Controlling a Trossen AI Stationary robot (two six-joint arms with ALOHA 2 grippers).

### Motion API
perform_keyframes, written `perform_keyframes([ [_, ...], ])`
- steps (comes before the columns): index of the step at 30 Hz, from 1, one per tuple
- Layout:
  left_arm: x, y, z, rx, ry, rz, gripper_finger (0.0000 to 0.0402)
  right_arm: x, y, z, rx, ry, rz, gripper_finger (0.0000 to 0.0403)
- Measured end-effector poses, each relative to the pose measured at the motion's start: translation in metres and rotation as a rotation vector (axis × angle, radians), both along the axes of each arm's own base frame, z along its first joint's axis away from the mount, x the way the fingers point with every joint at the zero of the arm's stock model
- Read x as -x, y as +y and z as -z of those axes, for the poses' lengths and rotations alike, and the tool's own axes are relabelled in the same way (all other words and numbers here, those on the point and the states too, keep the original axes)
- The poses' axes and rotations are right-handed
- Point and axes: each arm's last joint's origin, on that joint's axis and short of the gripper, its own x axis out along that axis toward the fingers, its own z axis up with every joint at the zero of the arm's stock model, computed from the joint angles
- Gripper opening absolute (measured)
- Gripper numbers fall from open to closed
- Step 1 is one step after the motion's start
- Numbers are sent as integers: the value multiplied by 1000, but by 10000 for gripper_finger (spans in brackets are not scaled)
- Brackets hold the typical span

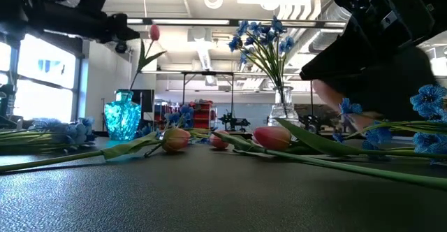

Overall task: Sort flowers into vase by color
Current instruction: Put the right blue flower into the transparent vase

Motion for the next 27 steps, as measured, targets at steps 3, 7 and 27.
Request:
perform_keyframes([
  [3,-7,-14,-9,45,77,50,138,0,0,0,-2,-2,-3,138],
  [7,-18,-36,-16,140,166,185,125,4,5,-6,3,-21,-33,138],
  [27,-62,-137,29,334,333,560,47,64,23,-40,-431,423,26,138],
])
